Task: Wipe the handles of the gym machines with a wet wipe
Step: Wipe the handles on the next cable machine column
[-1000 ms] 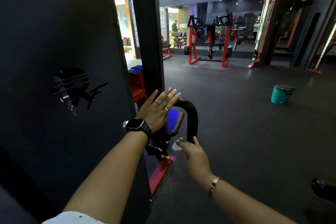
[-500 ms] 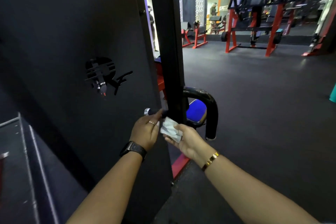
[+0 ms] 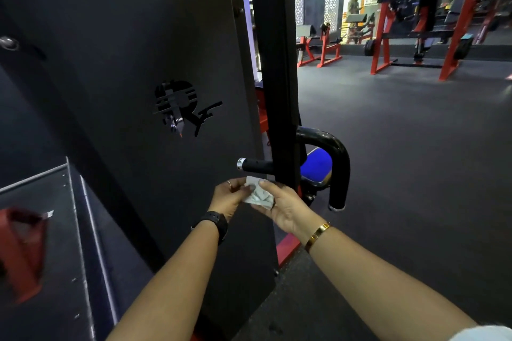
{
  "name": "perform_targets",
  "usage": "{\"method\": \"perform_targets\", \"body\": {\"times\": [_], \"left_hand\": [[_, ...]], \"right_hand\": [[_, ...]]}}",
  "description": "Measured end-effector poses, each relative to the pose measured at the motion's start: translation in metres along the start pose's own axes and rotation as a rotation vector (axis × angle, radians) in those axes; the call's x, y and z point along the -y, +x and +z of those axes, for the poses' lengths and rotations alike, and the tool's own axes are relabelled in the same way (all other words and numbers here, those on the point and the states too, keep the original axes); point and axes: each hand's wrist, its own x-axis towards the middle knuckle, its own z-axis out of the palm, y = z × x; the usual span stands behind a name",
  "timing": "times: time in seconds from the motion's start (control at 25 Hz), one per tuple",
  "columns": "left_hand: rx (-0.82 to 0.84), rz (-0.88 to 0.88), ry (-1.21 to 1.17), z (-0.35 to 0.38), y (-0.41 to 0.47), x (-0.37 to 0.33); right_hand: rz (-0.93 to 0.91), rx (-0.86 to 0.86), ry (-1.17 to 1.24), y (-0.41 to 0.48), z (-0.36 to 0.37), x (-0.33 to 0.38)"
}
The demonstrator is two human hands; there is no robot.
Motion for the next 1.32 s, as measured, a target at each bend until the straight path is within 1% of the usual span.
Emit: {"method": "perform_targets", "body": {"times": [0.16, 0.36, 0.44, 0.52, 0.56, 0.6, 0.64, 0.72, 0.76, 0.8, 0.84, 0.88, 0.92, 0.96, 1.0, 1.16, 1.28, 1.32], "left_hand": [[0.036, -0.024, -0.059, -0.014, 0.014, 0.000], [0.045, -0.020, -0.091, -0.029, 0.028, -0.006], [-0.031, -0.029, -0.150, -0.037, 0.040, -0.003], [-0.171, -0.072, -0.277, -0.047, 0.058, 0.001], [-0.222, -0.104, -0.354, -0.049, 0.065, 0.003], [-0.235, -0.144, -0.426, -0.052, 0.073, 0.005], [-0.207, -0.188, -0.466, -0.053, 0.078, 0.006], [-0.065, -0.282, -0.502, -0.055, 0.088, 0.010], [0.012, -0.323, -0.526, -0.055, 0.092, 0.012], [0.083, -0.348, -0.541, -0.055, 0.097, 0.012], [0.140, -0.356, -0.544, -0.054, 0.102, 0.012], [0.183, -0.359, -0.542, -0.052, 0.106, 0.011], [0.212, -0.363, -0.547, -0.050, 0.111, 0.012], [0.236, -0.374, -0.563, -0.047, 0.114, 0.013], [0.253, -0.388, -0.586, -0.045, 0.118, 0.016], [0.309, -0.451, -0.641, -0.040, 0.131, 0.020], [0.299, -0.470, -0.660, -0.039, 0.140, 0.024], [0.305, -0.467, -0.661, -0.039, 0.142, 0.025]], "right_hand": [[-0.065, -0.061, -0.051, 0.007, 0.012, -0.002], [-0.097, -0.135, -0.042, 0.022, 0.022, -0.010], [-0.115, -0.154, -0.033, 0.026, 0.027, -0.009], [-0.144, -0.155, -0.035, 0.029, 0.038, -0.005], [-0.161, -0.157, -0.050, 0.031, 0.047, -0.001], [-0.203, -0.173, -0.117, 0.034, 0.057, 0.003], [-0.286, -0.232, -0.284, 0.041, 0.065, 0.008], [-0.556, -0.414, -0.827, 0.056, 0.079, 0.020], [-0.701, -0.441, -1.075, 0.064, 0.081, 0.026], [-0.804, -0.406, -1.286, 0.072, 0.080, 0.029], [-0.853, -0.353, -1.486, 0.081, 0.076, 0.031], [-0.862, -0.313, -1.676, 0.089, 0.070, 0.030], [-0.823, -0.291, -1.849, 0.098, 0.063, 0.027], [-0.769, -0.269, -1.972, 0.104, 0.059, 0.023], [-0.722, -0.242, -2.039, 0.108, 0.058, 0.019], [-0.581, -0.138, -2.158, 0.120, 0.060, 0.020], [-0.509, 0.076, -2.425, 0.125, 0.060, 0.025], [-0.534, 0.172, -2.475, 0.124, 0.058, 0.025]]}}
